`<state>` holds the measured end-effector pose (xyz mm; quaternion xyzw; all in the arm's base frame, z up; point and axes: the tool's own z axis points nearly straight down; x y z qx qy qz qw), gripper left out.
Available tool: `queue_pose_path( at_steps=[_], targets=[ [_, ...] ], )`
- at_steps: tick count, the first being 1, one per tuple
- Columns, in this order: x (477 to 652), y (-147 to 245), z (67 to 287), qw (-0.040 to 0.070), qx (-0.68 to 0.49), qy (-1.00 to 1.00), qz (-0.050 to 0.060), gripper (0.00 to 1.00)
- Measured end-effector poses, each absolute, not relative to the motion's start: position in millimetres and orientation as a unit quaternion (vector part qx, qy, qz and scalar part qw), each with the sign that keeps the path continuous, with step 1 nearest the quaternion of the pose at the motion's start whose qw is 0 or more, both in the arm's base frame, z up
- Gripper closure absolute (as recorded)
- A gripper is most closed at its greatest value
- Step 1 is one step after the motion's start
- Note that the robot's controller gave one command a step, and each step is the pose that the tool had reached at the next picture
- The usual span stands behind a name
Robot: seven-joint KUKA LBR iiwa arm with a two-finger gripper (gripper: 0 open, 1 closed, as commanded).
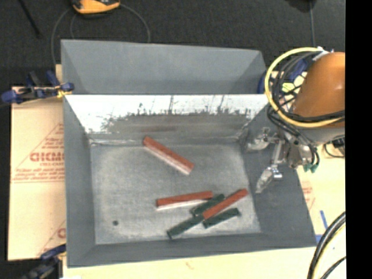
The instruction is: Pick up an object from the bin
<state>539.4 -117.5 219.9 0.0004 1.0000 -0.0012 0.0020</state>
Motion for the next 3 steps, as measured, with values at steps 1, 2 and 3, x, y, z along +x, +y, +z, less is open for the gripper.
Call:
queue_pose_path(
  at_steps=[1, 2, 3],
  targets=[
    [532.7, -93, 159, 0.004, -0.043, 0.999, -0.001, 0.00],
    [528.4, -47, 157, -0.002, -0.105, 0.994, 0.000, 0.00],
    [536.9, -17, 141, 0.002, -0.155, 0.988, -0.001, 0.00]
  ],
)
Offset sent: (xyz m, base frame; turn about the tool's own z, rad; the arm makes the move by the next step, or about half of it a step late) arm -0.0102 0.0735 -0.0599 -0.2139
